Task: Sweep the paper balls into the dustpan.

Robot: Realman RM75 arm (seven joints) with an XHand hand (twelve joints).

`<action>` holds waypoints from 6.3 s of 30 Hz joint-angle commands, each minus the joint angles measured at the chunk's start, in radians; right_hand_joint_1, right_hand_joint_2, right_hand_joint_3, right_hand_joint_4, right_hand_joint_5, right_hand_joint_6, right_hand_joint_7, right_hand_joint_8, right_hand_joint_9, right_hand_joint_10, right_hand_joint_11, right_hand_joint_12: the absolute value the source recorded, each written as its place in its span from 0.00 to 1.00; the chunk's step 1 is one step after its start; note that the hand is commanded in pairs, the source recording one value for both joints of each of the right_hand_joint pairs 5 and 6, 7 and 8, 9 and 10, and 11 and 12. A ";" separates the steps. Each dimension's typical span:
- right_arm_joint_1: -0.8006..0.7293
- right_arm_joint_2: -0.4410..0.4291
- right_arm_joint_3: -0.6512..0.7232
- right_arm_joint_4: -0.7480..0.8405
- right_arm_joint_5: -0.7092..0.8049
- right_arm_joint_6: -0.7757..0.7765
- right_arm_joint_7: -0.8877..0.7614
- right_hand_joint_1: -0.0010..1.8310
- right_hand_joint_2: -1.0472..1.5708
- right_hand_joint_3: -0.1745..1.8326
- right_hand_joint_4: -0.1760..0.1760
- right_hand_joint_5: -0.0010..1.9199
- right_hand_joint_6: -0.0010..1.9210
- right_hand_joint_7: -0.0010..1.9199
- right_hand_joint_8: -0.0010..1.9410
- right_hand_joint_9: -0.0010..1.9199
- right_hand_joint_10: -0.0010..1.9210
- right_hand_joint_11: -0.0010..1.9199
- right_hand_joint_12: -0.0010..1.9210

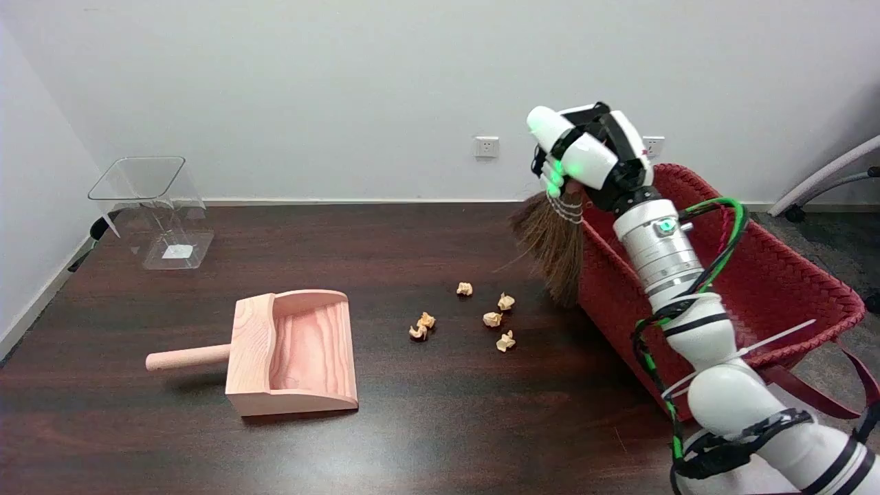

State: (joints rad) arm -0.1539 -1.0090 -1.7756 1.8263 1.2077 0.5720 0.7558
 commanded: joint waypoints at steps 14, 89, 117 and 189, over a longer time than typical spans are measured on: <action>0.158 -0.337 -0.138 -0.199 -0.028 0.024 -0.586 0.54 1.00 0.88 0.50 1.00 1.00 1.00 0.99 1.00 1.00 1.00 1.00; 0.297 -0.677 -0.359 -0.739 -0.156 0.397 -0.689 0.54 1.00 0.86 0.50 1.00 1.00 1.00 0.99 1.00 1.00 1.00 1.00; 0.328 -0.788 -0.362 -0.762 -0.220 0.497 -0.556 0.52 1.00 0.67 0.50 1.00 1.00 1.00 0.99 1.00 1.00 1.00 1.00; 0.477 -0.936 -0.369 -0.894 -0.061 0.614 -0.164 0.41 1.00 0.46 0.50 1.00 1.00 1.00 0.99 1.00 1.00 1.00 1.00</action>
State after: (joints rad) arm 0.3096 -1.9360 -2.1430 0.9112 1.1309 1.1909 0.5392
